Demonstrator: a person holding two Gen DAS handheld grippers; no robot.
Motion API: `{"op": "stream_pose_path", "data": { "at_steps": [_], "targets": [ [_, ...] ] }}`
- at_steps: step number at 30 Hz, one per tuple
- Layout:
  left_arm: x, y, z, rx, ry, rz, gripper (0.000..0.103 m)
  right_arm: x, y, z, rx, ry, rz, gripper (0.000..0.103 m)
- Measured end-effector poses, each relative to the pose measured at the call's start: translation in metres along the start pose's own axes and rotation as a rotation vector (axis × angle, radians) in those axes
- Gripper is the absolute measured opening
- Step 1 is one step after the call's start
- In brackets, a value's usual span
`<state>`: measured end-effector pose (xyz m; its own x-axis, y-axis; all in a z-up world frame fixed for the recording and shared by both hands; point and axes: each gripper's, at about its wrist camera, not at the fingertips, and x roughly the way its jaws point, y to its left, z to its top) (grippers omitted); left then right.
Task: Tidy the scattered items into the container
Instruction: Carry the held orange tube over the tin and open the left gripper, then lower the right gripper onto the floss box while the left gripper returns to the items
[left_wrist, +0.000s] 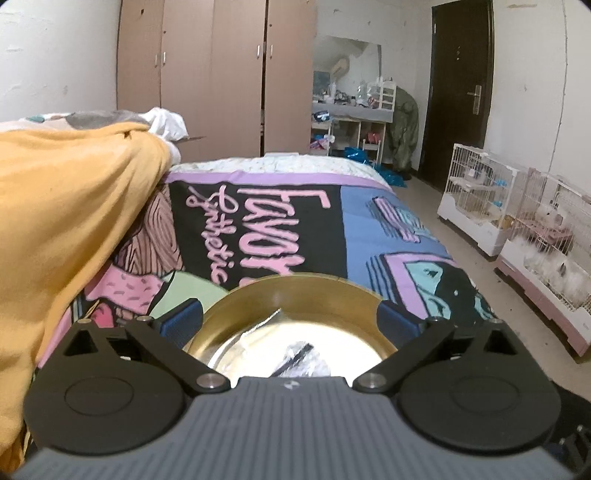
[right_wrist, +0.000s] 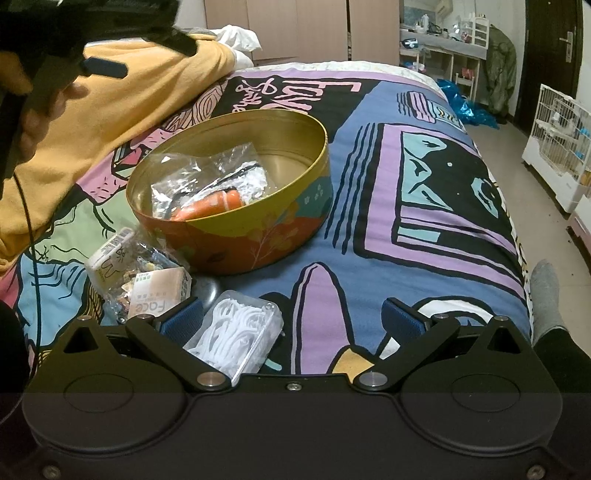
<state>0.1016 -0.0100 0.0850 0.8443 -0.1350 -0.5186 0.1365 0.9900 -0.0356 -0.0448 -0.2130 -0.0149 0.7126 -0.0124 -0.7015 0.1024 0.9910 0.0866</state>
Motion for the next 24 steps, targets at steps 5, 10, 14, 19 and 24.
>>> {"op": "stream_pose_path", "data": {
  "at_steps": [5, 10, 14, 19, 24],
  "targets": [
    [-0.012, 0.023, -0.027, -0.007, 0.053, -0.01, 0.103, -0.002, 0.0, -0.001, 0.002, -0.007, 0.024, 0.103],
    [-0.021, 0.045, -0.059, -0.027, 0.109, -0.007, 0.103, -0.005, -0.001, -0.002, 0.008, -0.01, 0.066, 0.103],
    [-0.029, 0.057, -0.083, -0.035, 0.139, -0.004, 0.103, -0.005, 0.0, -0.002, 0.013, -0.014, 0.097, 0.103],
    [-0.036, 0.066, -0.109, -0.064, 0.169, -0.003, 0.103, -0.006, 0.002, -0.006, 0.015, -0.043, 0.151, 0.103],
    [-0.039, 0.072, -0.134, -0.114, 0.2, 0.0, 0.103, -0.009, 0.014, -0.007, -0.047, -0.067, 0.177, 0.103]
  ]
}}
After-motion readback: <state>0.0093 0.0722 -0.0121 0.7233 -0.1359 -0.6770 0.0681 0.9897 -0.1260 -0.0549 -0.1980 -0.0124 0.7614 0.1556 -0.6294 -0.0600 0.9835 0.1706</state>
